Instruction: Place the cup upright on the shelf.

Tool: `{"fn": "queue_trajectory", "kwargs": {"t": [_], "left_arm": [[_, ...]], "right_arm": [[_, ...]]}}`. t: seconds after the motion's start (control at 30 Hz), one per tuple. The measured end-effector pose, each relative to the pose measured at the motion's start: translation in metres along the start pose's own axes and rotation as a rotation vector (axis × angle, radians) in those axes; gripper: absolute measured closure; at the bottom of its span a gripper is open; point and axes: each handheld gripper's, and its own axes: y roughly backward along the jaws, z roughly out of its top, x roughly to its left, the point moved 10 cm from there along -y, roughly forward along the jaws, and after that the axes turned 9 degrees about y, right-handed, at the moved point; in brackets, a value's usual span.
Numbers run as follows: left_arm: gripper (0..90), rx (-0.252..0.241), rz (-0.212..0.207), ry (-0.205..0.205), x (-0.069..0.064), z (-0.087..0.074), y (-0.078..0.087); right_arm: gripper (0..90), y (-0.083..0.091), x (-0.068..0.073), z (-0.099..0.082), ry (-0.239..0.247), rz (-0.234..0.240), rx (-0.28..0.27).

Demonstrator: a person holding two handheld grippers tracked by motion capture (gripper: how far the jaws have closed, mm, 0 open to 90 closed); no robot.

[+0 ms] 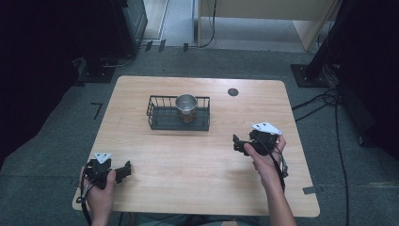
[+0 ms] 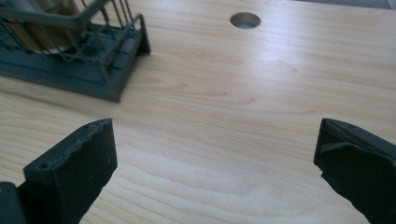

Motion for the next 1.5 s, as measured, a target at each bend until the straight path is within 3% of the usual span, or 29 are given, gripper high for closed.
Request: {"fn": "queue_trajectory", "kwargs": {"t": [0.4, 0.63, 0.93, 1.23, 1.5], "left_arm": [[0.0, 0.000, 0.000, 0.000, 0.000, 0.000, 0.000], [0.0, 0.000, 0.000, 0.000, 0.000, 0.000, 0.000], [0.0, 0.000, 0.000, 0.000, 0.000, 0.000, 0.000], [0.0, 0.000, 0.000, 0.000, 0.000, 0.000, 0.000], [0.0, 0.000, 0.000, 0.000, 0.000, 0.000, 0.000]], "right_arm": [[0.0, 0.014, -0.036, -0.045, -0.049, -0.067, 0.041], [0.0, 0.022, -0.052, -0.067, -0.054, -0.097, 0.068], [0.0, 0.030, -0.077, -0.106, -0.105, -0.139, 0.113], [0.0, 0.037, -0.089, -0.126, -0.120, -0.158, 0.121], [0.0, 0.043, -0.103, -0.152, -0.145, -0.190, 0.177]]}}
